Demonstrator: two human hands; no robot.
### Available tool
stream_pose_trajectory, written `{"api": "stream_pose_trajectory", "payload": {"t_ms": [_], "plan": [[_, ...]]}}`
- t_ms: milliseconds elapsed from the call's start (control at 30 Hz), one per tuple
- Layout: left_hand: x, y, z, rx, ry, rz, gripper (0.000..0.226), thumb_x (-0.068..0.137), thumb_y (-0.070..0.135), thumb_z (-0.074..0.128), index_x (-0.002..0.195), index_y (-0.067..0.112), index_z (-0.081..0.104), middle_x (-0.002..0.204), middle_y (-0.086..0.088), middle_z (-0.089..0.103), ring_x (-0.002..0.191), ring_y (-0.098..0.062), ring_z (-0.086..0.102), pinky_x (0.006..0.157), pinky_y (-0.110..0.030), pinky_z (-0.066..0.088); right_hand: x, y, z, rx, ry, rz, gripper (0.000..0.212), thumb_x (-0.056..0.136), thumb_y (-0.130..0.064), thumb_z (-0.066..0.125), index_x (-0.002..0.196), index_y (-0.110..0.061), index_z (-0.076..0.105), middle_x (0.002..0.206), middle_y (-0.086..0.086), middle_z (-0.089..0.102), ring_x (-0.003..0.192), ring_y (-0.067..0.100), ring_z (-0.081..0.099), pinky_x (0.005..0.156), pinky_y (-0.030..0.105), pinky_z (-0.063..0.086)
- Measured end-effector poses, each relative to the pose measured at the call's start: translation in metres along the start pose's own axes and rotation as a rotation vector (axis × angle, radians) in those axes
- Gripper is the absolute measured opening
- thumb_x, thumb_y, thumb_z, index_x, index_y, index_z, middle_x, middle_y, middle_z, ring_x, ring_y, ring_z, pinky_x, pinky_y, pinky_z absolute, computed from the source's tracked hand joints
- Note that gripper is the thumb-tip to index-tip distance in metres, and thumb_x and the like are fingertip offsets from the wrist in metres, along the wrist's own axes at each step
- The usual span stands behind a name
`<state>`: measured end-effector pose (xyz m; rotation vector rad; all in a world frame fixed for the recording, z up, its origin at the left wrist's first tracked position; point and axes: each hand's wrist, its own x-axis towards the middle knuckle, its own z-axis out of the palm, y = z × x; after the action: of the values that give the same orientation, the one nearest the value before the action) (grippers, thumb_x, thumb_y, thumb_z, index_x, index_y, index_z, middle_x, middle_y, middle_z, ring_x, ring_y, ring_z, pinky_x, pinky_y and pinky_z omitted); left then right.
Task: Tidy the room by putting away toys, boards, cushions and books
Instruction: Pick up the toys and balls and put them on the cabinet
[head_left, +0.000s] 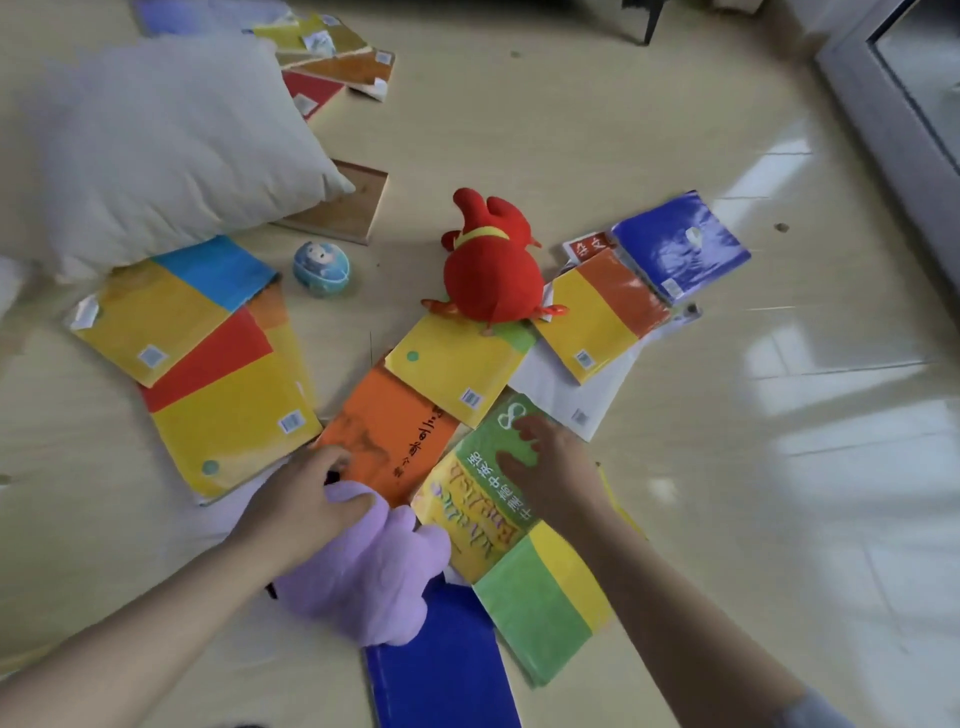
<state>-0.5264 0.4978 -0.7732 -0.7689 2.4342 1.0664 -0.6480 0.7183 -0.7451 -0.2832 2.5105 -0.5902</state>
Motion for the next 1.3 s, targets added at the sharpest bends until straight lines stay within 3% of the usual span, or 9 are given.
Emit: {"api": "stream_pose_trajectory", "payload": {"t_ms": [267,400,467,567,733,900,1033,1167,1300], "plan": [[0.078,-0.043,0.043,-0.018,0.073,0.179,0.051,0.07,0.045,0.078,0.114,0.027,0.059,0.116,0.009,0.057,0.108,-0.009,0.056,0.09,-0.026,0.044,0.092,0.021,0.068,-0.02,0.169,-0.127,0.047,0.09,-0.031,0.064,0.132,-0.014,0.051,0.126,0.007,0.058,0.104,0.023,0.06,0.084,0.035,0.05],[0.053,-0.054,0.046,0.179,-0.18,0.192,0.113,0.021,0.09,0.061,0.123,0.04,0.05,0.124,0.018,0.045,0.109,-0.001,0.049,0.089,-0.016,0.039,0.089,0.018,0.081,-0.05,0.215,-0.191,0.048,0.089,-0.032,0.063,0.132,-0.015,0.051,0.127,0.006,0.057,0.101,0.023,0.059,0.08,0.032,0.047],[0.046,-0.064,0.052,0.345,-0.284,0.165,0.134,0.016,0.093,0.05,0.137,0.037,0.038,0.14,0.014,0.036,0.128,-0.009,0.038,0.103,-0.024,0.035,0.083,0.017,0.084,-0.059,0.228,-0.212,0.048,0.089,-0.032,0.063,0.132,-0.015,0.051,0.127,0.006,0.058,0.098,0.022,0.059,0.076,0.03,0.045],[0.044,-0.077,0.07,0.422,-0.379,0.144,0.143,0.021,0.085,0.066,0.147,0.034,0.02,0.152,0.01,0.016,0.139,-0.014,0.023,0.111,-0.027,0.027,0.075,0.021,0.087,-0.064,0.235,-0.222,0.048,0.089,-0.031,0.063,0.132,-0.015,0.051,0.126,0.006,0.058,0.099,0.022,0.059,0.075,0.029,0.044],[0.073,-0.086,0.083,0.475,-0.393,0.168,0.109,0.029,0.079,0.075,0.125,0.044,0.036,0.13,0.004,0.038,0.118,-0.018,0.044,0.1,-0.035,0.042,0.074,0.032,0.088,-0.118,0.233,-0.202,0.048,0.089,-0.031,0.063,0.132,-0.014,0.05,0.125,0.007,0.058,0.104,0.023,0.058,0.079,0.031,0.046],[0.086,-0.121,0.084,0.303,-0.368,0.136,0.064,0.042,0.065,0.082,0.09,0.031,0.057,0.096,0.011,0.057,0.085,-0.005,0.053,0.069,-0.021,0.044,0.082,0.033,0.096,-0.103,0.217,-0.179,0.049,0.09,-0.03,0.063,0.133,-0.014,0.049,0.128,0.007,0.056,0.105,0.022,0.057,0.081,0.03,0.044],[0.09,-0.132,0.096,0.123,-0.279,0.193,0.046,0.051,0.058,0.08,0.079,0.025,0.063,0.091,0.01,0.057,0.078,-0.003,0.053,0.068,-0.016,0.042,0.089,0.034,0.102,-0.11,0.216,-0.184,0.049,0.09,-0.031,0.063,0.134,-0.015,0.048,0.129,0.008,0.056,0.107,0.023,0.058,0.085,0.032,0.046],[0.078,-0.116,0.105,-0.018,-0.338,0.254,0.057,0.054,0.077,0.062,0.086,0.032,0.069,0.089,0.017,0.068,0.085,0.002,0.06,0.08,-0.018,0.047,0.089,0.033,0.106,-0.095,0.213,-0.197,0.05,0.09,-0.03,0.064,0.134,-0.014,0.048,0.13,0.008,0.056,0.113,0.024,0.057,0.091,0.035,0.047],[0.068,-0.099,0.118,0.161,-0.398,0.278,0.081,0.044,0.09,0.051,0.098,0.031,0.06,0.095,0.017,0.062,0.089,-0.004,0.057,0.085,-0.025,0.047,0.081,0.034,0.108,-0.106,0.207,-0.213,0.051,0.09,-0.03,0.064,0.135,-0.014,0.048,0.13,0.007,0.056,0.114,0.023,0.056,0.09,0.035,0.047]]}}
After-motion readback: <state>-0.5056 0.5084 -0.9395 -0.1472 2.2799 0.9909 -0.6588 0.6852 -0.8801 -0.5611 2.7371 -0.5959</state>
